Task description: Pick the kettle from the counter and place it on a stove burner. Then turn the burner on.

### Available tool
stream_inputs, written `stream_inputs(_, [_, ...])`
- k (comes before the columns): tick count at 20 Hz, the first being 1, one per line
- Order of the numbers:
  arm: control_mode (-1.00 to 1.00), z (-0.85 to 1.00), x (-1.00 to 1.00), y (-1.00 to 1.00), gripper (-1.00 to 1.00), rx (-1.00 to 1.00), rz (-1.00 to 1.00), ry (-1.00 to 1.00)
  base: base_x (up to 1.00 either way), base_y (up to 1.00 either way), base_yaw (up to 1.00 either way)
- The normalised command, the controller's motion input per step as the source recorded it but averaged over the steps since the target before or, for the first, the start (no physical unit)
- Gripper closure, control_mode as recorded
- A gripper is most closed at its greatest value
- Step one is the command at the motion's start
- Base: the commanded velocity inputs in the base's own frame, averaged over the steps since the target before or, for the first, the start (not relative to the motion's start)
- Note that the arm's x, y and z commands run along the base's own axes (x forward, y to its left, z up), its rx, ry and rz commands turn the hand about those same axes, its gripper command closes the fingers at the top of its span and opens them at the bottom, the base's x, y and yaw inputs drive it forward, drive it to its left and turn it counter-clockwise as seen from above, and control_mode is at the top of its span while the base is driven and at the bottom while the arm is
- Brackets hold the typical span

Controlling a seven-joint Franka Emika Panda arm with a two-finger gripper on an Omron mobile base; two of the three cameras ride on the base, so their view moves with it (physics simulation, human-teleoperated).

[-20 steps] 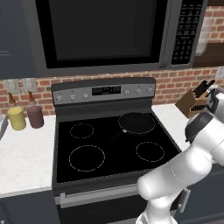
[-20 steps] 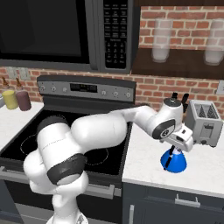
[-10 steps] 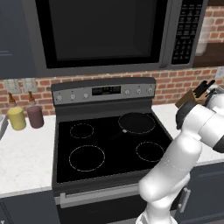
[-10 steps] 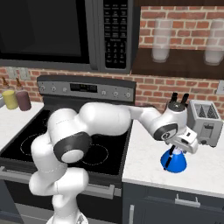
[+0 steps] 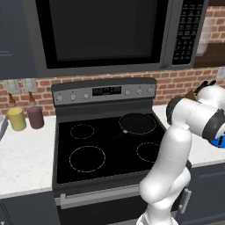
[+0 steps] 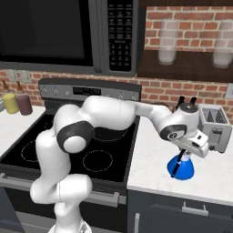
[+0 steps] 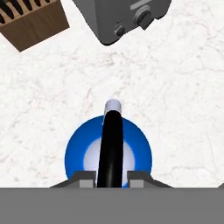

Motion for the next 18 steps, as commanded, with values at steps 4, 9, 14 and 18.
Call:
stream_inputs(4, [-1.0, 0.01, 0.0, 0.0, 1.0, 0.0, 0.0, -0.02, 0.0, 0.0, 0.0])
stream_inputs(9, [-1.0, 0.27, -0.32, 0.24, 1.0, 0.0, -0.01, -0.14, 0.0, 0.0, 0.0])
stream_inputs(14, [-1.0, 0.48, -0.71, 0.82, 1.0, 0.03, -0.07, -0.32, 0.0, 0.0, 0.0])
stream_inputs(18, [-1.0, 0.35, -0.74, 1.0, 1.0, 0.02, -0.11, -0.37, 0.0, 0.0, 0.0])
